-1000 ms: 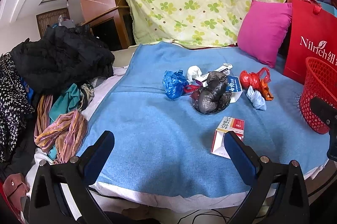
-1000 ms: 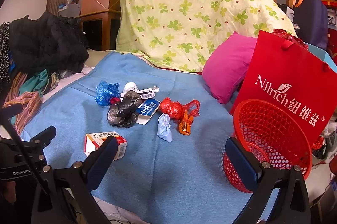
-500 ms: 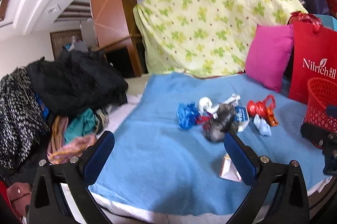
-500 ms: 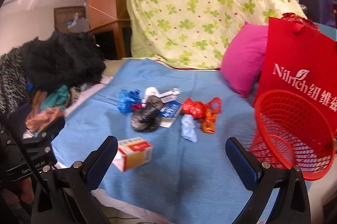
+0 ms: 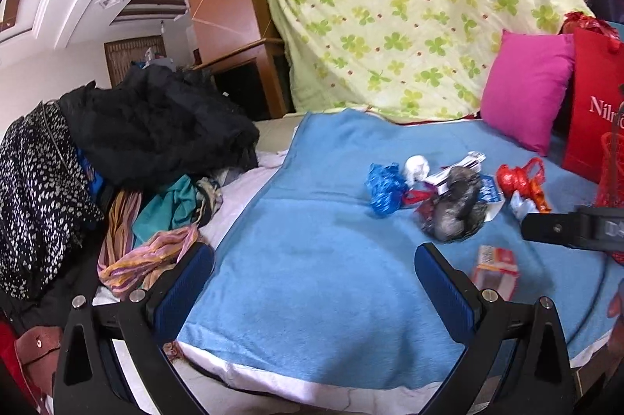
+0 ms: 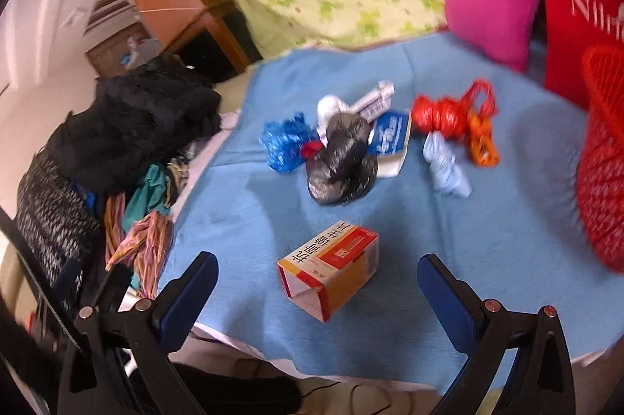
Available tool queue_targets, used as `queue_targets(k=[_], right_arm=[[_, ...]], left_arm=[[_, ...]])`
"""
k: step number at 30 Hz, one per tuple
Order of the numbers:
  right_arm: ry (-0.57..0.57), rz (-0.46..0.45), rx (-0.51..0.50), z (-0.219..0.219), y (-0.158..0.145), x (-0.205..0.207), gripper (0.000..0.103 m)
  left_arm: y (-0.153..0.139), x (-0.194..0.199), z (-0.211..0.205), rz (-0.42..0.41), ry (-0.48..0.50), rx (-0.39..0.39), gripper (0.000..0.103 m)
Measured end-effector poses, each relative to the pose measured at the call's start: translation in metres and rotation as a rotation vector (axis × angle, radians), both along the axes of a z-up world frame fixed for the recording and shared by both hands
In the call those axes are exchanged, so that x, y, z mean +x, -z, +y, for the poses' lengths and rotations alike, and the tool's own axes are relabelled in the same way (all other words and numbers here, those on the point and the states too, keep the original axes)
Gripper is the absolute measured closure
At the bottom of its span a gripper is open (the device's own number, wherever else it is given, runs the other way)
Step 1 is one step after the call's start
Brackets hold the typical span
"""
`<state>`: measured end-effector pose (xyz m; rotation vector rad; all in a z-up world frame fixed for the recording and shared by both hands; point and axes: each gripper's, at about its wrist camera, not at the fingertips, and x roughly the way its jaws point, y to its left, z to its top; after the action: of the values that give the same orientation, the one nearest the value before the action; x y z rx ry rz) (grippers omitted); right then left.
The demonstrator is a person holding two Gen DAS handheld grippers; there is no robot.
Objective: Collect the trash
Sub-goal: 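Grasp the white-red medicine box with the right tool while the left tool grasps the black plastic bag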
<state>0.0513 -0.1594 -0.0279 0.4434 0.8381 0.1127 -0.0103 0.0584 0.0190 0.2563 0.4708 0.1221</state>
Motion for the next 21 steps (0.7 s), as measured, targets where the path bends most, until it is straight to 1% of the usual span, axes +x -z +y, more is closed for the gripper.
queue_targets(k=[4, 7, 8, 9, 10, 11, 12, 13, 14, 15, 18, 21], right_arm=[[0.022, 0.102, -0.052, 0.020, 0.020, 0.025, 0.002], [0.024, 0.145, -0.126, 0.033, 0.032, 0.037, 0.011], [0.025, 0.169, -0.157, 0.038, 0.038, 0.041, 0.017], [0.024, 0.191, -0.165, 0.039, 0.044, 0.043, 0.023], [0.023, 0.213, -0.157, 0.038, 0.049, 0.045, 0.026], [0.024, 0.234, -0.148, 0.036, 0.053, 0.047, 0.036], [0.025, 0.260, -0.149, 0.033, 0.059, 0.048, 0.039], [0.024, 0.269, -0.143, 0.030, 0.062, 0.047, 0.040], [0.022, 0.268, -0.135, 0.026, 0.062, 0.047, 0.044], [0.016, 0.259, -0.119, 0.021, 0.061, 0.045, 0.051], [0.008, 0.239, -0.057, 0.002, 0.057, 0.037, 0.054], [0.001, 0.201, -0.041, -0.011, 0.047, 0.029, 0.054]], left_arm=[[0.011, 0.006, 0.014, 0.028, -0.024, -0.010, 0.000], [0.018, 0.010, 0.020, 0.041, -0.035, -0.014, 0.000], [0.019, 0.011, 0.021, 0.045, -0.037, -0.014, 0.000], [0.021, 0.014, 0.021, 0.046, -0.036, -0.020, 0.000], [0.022, 0.016, 0.021, 0.048, -0.034, -0.022, 0.000], [0.023, 0.018, 0.021, 0.054, -0.032, -0.025, 0.000], [0.024, 0.021, 0.022, 0.055, -0.031, -0.034, 0.000], [0.026, 0.025, 0.023, 0.058, -0.029, -0.043, 0.000], [0.026, 0.028, 0.023, 0.062, -0.026, -0.051, 0.000], [0.027, 0.033, 0.022, 0.068, -0.022, -0.062, 0.000], [0.031, 0.053, 0.017, 0.098, 0.014, -0.107, 0.000], [0.037, 0.080, 0.001, 0.152, 0.084, -0.152, 0.000]])
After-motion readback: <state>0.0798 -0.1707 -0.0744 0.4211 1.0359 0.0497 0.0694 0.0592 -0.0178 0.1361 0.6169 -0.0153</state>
